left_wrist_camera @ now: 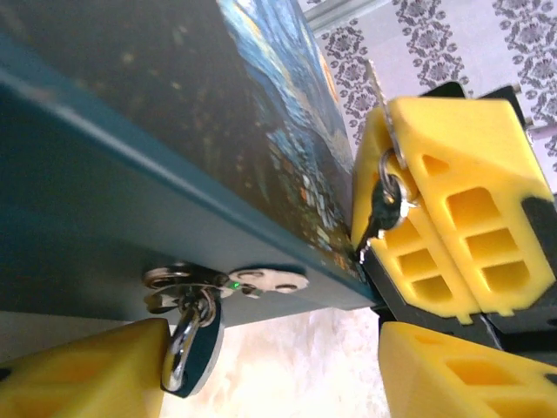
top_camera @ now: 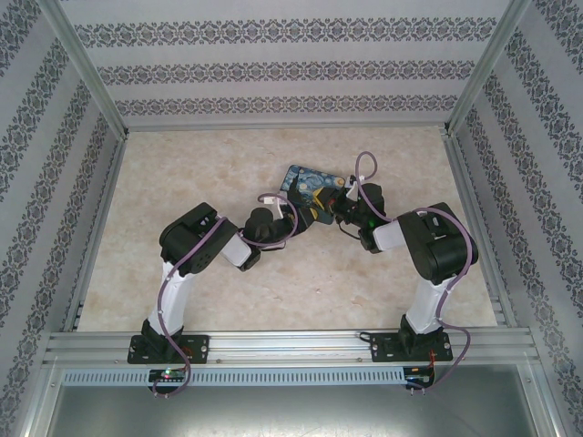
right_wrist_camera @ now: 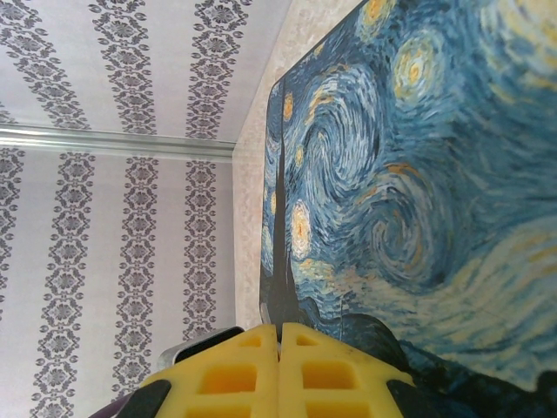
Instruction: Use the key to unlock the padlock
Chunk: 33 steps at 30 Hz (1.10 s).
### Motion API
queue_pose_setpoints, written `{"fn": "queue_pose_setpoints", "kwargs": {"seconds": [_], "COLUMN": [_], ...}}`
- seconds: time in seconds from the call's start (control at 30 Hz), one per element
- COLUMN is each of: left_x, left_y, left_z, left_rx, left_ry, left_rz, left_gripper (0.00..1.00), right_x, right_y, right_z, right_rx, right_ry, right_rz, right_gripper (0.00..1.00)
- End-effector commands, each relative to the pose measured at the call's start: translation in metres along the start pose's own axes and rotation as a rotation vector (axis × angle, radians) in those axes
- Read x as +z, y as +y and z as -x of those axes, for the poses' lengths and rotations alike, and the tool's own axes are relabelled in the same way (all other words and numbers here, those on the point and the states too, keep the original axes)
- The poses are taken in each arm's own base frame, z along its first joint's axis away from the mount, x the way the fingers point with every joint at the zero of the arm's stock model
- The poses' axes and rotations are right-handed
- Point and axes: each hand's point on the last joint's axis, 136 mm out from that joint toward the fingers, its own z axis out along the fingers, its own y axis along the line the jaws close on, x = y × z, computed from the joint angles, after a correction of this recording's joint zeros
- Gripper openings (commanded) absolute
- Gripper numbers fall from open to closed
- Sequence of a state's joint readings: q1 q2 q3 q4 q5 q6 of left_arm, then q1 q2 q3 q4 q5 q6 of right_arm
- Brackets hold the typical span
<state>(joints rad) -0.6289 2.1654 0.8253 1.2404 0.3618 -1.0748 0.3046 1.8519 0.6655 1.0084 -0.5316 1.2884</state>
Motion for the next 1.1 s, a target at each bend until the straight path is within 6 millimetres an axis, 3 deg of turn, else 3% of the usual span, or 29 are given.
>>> {"fn": "queue_pose_setpoints", "kwargs": {"seconds": [0.0,0.2,0.6,1.07], "left_x": [0.003,0.002,-0.001,0.003], "left_y": [0.016,0.026,0.043,0.043], "left_z": [-0.009,-0.017,-0.021,-0.017], "left_rx": [-0.018,-0.015,0.022,0.013], "left_ry": [0.018,0.047,0.095,0.080], "left_rz": [0.078,0.132,0.261,0.273], "left_gripper": [0.56,0.43,0.33,0.23], "right_x": [0.004,0.006,0.007,0.005], "right_y": [-0.016,-0.017,-0.019,-0.018], "right_z": [-0.003,-0.002,-0.002,-0.002], "right_rx": [0.027,0.032,0.041,0.040], "right_ry": [0.011,0.012,0.012,0.010], "right_rz": [-0.039,-0.037,-0.034,-0.030], "right_gripper": [0.00,0.00,0.00,0.00]}}
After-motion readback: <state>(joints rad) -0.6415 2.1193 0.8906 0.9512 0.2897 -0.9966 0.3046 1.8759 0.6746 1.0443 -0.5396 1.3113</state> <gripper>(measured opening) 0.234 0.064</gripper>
